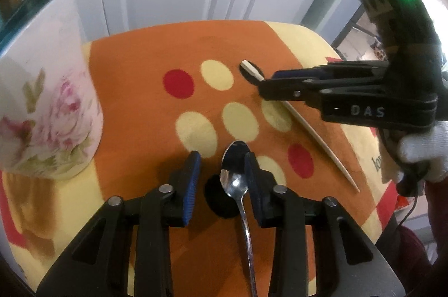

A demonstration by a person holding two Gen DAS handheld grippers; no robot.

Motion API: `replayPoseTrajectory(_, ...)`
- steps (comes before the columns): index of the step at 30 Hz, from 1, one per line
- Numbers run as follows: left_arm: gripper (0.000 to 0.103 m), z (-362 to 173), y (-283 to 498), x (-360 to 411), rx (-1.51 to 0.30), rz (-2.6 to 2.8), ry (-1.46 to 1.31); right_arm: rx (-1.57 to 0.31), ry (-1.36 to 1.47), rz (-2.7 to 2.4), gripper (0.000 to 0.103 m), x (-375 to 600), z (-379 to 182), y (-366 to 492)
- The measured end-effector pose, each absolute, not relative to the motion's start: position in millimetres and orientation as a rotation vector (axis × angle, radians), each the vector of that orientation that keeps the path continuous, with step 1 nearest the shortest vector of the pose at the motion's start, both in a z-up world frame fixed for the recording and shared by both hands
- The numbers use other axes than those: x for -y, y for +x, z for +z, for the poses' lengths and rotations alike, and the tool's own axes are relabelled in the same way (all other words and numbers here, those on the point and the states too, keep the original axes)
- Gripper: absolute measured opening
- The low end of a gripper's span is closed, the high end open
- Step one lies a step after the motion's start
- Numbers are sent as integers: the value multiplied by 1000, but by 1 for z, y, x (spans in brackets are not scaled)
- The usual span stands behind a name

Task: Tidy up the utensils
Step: 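Grasp the metal spoon with the left gripper while the right gripper grasps the wooden chopstick, then lift the spoon and chopstick and carry them over the floral cup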

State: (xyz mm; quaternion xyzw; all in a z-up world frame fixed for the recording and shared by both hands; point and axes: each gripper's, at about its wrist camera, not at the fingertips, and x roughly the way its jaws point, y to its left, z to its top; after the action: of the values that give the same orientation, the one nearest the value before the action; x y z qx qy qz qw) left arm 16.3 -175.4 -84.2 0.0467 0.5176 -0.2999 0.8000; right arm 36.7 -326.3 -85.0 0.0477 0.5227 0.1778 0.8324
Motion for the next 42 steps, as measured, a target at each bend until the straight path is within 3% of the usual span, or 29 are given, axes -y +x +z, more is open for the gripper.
replayPoseTrajectory(2, 13, -85, 18, 178, -1119, -665, 89, -1116, 95, 381, 28, 323, -88, 41)
replayPoseTrajectory(6, 7, -83, 12, 176, -1103, -666, 117, -1114, 89, 388, 28, 319, -91, 45)
replayPoseTrajectory(11, 3, -78, 7, 162, -1118, -645, 81, -1108, 71, 373, 5, 318, -92, 49)
replayPoseTrajectory(24, 1, -63, -10, 135, -1098, -573, 18, -1065, 107, 374, 4, 327, -71, 19)
replayPoseTrajectory(25, 1, -63, -11, 133, -1100, -566, 12, -1075, 94, 350, 7, 327, -73, 23)
replayPoseTrajectory(28, 1, -65, -9, 132, -1103, -547, 4, -1093, 83, 325, 35, 325, -78, 34)
replayPoseTrajectory(30, 1, -67, -8, 135, -1105, -536, 6, -1110, 68, 330, 35, 319, -83, 45)
replayPoseTrajectory(31, 1, -69, -6, 139, -1106, -531, 9, -1122, 49, 322, 34, 316, -86, 50)
replayPoseTrajectory(35, 1, -68, -8, 139, -1101, -511, 19, -1097, -31, 286, 10, 308, -91, 61)
replayPoseTrajectory(42, 1, -64, -16, 139, -1080, -487, 31, -1049, 73, 305, 6, 326, -72, 42)
